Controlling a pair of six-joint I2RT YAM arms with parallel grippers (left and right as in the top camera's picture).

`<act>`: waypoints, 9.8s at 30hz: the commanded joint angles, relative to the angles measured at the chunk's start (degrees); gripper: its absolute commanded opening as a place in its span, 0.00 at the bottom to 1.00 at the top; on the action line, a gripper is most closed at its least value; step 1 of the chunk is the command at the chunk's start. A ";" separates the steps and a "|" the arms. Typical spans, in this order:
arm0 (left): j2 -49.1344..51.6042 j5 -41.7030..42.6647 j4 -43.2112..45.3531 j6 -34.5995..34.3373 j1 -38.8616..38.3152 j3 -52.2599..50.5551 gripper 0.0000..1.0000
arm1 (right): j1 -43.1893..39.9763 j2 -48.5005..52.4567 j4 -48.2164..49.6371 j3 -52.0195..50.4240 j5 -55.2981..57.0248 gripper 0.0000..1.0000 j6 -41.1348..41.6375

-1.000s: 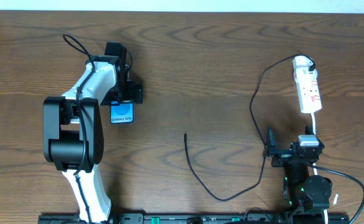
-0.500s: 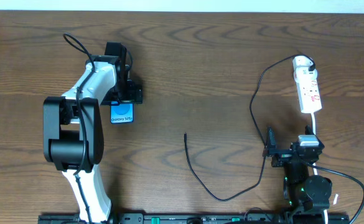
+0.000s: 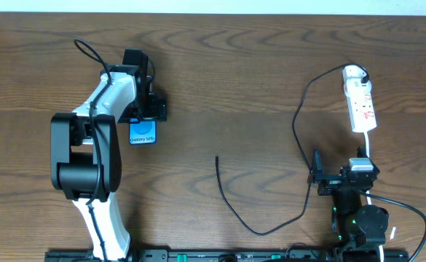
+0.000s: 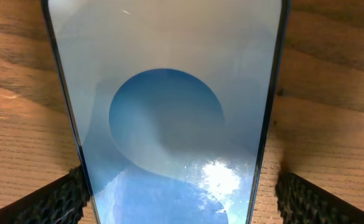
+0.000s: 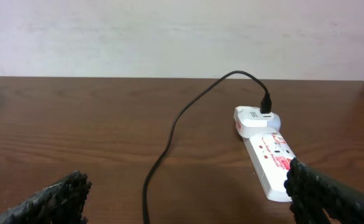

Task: Plug charger to phone and switch on socket

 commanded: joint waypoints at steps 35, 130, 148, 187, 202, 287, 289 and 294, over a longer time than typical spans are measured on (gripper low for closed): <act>0.66 -1.38 -0.35 -0.85 0.24 -1.42 0.93 | 0.22 -0.46 -0.04 -0.39 0.46 0.99 -0.68; 0.66 -1.38 -0.13 -2.08 0.24 -1.42 0.24 | 0.22 -0.46 -0.04 -0.39 0.46 0.99 -0.68; 0.66 -1.36 -0.24 -2.08 0.24 -1.40 0.07 | 0.22 -0.46 -0.04 -0.39 0.46 0.99 -0.68; -8.41 0.90 -1.46 -2.08 0.24 -0.81 0.08 | 0.22 -0.46 -0.04 -0.39 0.46 0.99 -0.68; -9.11 17.42 -1.40 -2.08 0.24 -0.81 0.07 | 0.22 -0.46 -0.04 -0.39 0.46 0.99 -0.68; -9.11 79.97 13.79 -64.98 0.24 -0.81 0.07 | 0.22 -0.46 -0.04 -0.39 0.46 0.99 -0.68; -9.11 80.81 13.81 -66.03 0.24 -0.81 0.07 | 0.22 -0.46 -0.04 -0.39 0.46 0.99 -0.68; -9.11 83.12 13.81 -68.11 0.24 -0.81 0.07 | 0.22 -0.46 -0.04 -0.39 0.46 0.99 -0.68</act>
